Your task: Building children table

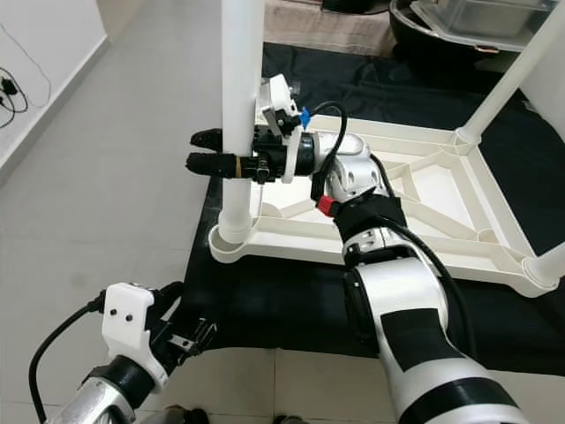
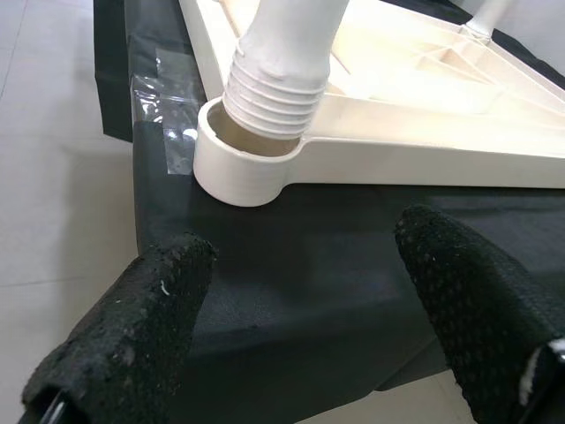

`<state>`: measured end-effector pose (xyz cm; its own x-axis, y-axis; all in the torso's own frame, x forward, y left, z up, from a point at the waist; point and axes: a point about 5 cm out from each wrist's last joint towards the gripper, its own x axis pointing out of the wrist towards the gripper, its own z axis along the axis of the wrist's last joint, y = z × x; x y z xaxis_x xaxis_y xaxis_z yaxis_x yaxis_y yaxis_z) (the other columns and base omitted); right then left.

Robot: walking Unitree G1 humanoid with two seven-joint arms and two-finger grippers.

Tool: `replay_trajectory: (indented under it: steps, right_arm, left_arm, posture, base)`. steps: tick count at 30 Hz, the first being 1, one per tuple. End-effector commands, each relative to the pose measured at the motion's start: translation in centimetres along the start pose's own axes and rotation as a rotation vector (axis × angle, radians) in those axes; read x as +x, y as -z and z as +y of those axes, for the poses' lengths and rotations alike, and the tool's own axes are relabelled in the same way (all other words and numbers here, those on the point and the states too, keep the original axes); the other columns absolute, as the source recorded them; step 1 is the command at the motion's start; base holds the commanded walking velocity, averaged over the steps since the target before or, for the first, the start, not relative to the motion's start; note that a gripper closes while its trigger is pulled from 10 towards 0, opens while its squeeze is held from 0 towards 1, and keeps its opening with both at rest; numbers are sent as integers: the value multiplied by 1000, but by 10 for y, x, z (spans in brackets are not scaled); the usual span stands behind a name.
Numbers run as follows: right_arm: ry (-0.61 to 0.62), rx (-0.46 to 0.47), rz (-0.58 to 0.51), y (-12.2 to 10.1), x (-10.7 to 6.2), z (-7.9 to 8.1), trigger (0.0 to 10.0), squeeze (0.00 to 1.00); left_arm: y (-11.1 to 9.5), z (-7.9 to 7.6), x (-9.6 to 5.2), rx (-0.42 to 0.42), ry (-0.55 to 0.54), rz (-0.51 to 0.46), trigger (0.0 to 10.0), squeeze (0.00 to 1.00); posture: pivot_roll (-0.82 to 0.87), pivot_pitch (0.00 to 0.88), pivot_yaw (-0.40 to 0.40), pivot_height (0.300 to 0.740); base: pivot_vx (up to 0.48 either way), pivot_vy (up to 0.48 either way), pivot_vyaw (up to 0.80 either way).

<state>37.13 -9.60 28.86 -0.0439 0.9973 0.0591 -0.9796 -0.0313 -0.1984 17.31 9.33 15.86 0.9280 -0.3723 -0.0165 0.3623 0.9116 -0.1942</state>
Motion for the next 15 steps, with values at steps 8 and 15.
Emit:
replay_trajectory:
  steps: [8,15]
  right_arm:
    - [-111,34,-42,6,7,8,10000,0]
    - [-123,9,-50,6,16,9,10000,0]
  left_arm:
    - [0,-1,-3,5,-10,16,10000,0]
    - [0,-1,-3,6,-10,16,10000,0]
  posture:
    - [89,211,-97,740]
    - [92,213,-94,740]
  base:
    - [0,0,0]
    - [0,0,0]
